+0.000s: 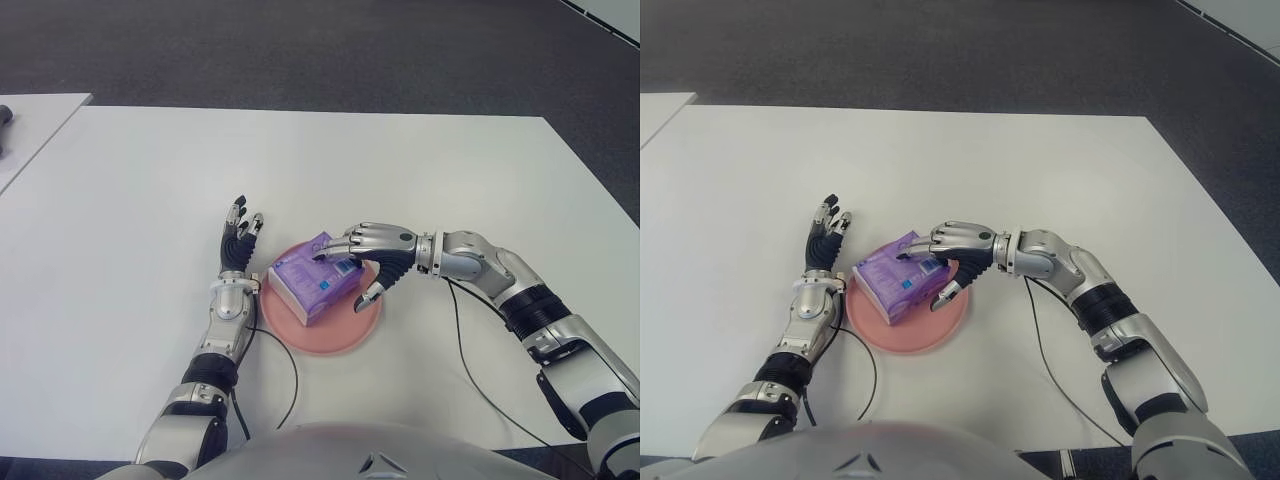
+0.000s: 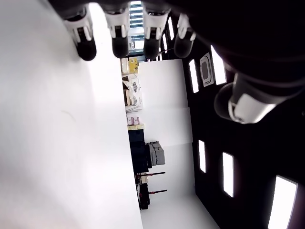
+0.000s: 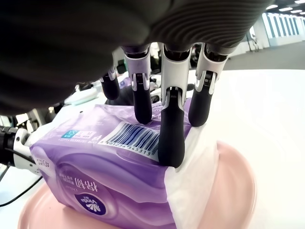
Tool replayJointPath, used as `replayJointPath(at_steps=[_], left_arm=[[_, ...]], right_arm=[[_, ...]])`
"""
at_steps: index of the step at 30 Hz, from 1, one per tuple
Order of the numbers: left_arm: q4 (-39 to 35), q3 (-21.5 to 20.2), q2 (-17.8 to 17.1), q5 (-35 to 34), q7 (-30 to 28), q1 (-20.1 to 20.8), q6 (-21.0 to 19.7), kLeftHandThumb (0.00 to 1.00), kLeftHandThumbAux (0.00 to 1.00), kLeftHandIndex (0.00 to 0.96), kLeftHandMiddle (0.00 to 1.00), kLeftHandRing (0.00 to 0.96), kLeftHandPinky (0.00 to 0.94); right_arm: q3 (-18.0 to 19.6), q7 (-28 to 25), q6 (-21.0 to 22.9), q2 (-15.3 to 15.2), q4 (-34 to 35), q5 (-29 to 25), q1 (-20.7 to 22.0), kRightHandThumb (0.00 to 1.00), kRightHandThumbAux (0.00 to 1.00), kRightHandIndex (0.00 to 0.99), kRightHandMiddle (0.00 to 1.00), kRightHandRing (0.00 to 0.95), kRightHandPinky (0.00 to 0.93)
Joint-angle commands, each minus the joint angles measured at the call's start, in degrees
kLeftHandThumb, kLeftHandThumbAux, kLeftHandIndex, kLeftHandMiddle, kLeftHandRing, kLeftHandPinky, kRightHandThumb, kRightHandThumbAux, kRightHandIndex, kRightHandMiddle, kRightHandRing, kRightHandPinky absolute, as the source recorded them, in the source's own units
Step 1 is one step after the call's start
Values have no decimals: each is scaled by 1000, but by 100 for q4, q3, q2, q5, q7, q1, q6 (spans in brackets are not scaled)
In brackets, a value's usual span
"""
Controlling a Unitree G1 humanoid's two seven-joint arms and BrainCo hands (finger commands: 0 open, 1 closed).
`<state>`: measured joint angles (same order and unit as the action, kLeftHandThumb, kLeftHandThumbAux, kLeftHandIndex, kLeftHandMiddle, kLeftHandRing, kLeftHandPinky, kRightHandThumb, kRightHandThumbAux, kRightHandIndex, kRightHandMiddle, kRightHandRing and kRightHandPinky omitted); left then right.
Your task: Put the tissue paper into the plate.
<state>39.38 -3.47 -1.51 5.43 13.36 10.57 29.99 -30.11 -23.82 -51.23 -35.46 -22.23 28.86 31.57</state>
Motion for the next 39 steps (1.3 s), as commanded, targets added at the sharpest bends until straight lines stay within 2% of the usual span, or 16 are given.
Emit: replayJointPath(at_steps=[1,5,8,10,14,16,18,23,25,28,32,39], left_arm=[[94,-6,-38,27,-10,38,-10,0,461,0,0,0,0],[142,-20,-55,-9,-51,70,16,0,459,0,0,0,0],[160,-31,-57,-36,-74,86,28,0,456,0,0,0,0],[180,-37,-63,-46,-81,100,35,0,454,0,0,0,0],[204,-23,-55,-33,-62,86,87,0,448,0,0,0,0],[208,-21,-59,-33,-64,91,87,0,445,0,0,0,0],[205,-16,-54,-28,-58,90,76,0,443,0,0,0,0],[198,-6,-44,-8,-28,95,56,0,443,0,0,0,0],[191,6,-40,17,-3,94,63,0,443,0,0,0,0],[176,26,-32,40,10,86,73,0,444,0,0,0,0],[141,44,-26,54,-2,68,71,0,447,0,0,0,0],[142,31,-24,68,16,61,108,0,451,0,0,0,0]], right_arm=[[68,-613,185,95,-267,-520,428,185,209,0,0,0,0],[442,-855,443,177,-270,-1284,567,203,235,0,0,0,0],[852,-1030,997,324,-171,-2017,643,232,272,0,0,0,0],[982,-1108,1231,388,-90,-2204,634,254,297,0,0,0,0],[1564,-532,2102,665,710,-2442,223,312,329,0,0,0,0],[1759,-306,2315,805,914,-2483,97,339,339,0,0,0,0],[1989,91,2465,1101,1010,-2583,-79,358,352,0,0,0,0],[2339,492,2653,1585,1033,-2873,-229,367,393,0,0,0,0],[2593,663,2374,1860,322,-3102,-160,366,425,2,0,0,0],[2898,961,2195,2099,-264,-3234,-146,342,487,12,0,0,0],[3161,1513,2492,2538,-5,-3361,-362,295,570,25,0,0,0],[3365,1666,2523,2944,128,-3632,-821,218,652,38,0,0,0]])
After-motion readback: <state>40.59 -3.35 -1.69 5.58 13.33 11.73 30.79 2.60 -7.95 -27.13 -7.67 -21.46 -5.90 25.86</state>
